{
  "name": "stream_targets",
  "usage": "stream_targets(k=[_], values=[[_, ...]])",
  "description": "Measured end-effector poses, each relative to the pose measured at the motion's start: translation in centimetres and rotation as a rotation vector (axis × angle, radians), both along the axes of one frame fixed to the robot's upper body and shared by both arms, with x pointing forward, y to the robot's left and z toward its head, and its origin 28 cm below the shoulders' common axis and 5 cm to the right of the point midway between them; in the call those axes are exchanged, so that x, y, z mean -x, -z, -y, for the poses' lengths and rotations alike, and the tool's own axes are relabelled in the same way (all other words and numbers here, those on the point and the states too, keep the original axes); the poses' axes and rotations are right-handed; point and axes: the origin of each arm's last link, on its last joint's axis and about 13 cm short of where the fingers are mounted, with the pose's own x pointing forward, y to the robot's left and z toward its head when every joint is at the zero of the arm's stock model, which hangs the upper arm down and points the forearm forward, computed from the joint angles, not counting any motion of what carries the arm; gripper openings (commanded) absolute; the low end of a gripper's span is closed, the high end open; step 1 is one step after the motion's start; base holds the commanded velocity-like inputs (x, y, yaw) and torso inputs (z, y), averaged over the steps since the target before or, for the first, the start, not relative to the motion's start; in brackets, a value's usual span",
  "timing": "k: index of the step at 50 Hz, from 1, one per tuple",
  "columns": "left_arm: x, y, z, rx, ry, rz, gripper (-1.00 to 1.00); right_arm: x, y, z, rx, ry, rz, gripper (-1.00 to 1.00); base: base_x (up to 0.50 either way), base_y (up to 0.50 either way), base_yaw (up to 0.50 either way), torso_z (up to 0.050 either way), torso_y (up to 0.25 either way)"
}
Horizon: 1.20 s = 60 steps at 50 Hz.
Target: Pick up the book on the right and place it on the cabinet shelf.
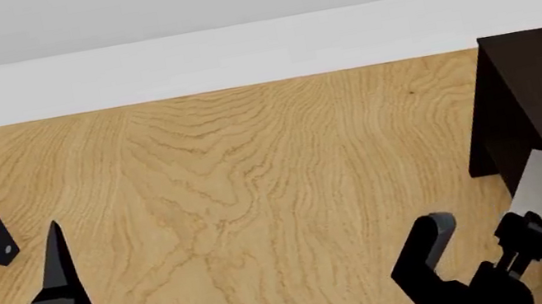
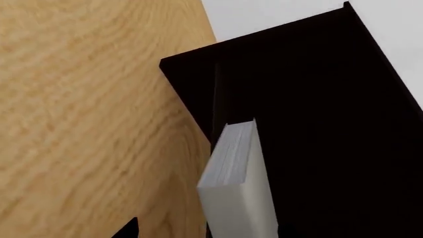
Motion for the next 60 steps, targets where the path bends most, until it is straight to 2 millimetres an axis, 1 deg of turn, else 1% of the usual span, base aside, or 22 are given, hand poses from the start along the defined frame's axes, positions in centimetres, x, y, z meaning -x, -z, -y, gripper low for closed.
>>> stream_targets(k=[8, 17, 45, 60], values=[[0.2, -0.2, 0.1, 0.002, 0.005, 0.006, 1.00, 0.2, -0.1, -0.4, 0.001, -0.034, 0.031, 1.00, 0.00, 0.00, 0.00, 0.000, 0.000], [0.4, -0.3, 0.2, 0.002, 0.010, 0.011, 1.00, 0.9, -0.9, -0.8, -0.004, -0.067, 0.080, 1.00, 0.00, 0.00, 0.00, 0.000, 0.000], [0.4, -0.4, 0.1, 0.007, 0.015, 0.018, 1.00, 4.3, -5.8, -2.0, -0.038, -0.147, 0.271, 1.00, 0.00, 0.00, 0.00, 0.000, 0.000], [0.7, -0.5, 0.0, 0.014, 0.014, 0.023, 1.00, 6.2, -7.8, -2.5, -0.111, -0.192, 0.349, 1.00, 0.00, 0.00, 0.00, 0.000, 0.000]])
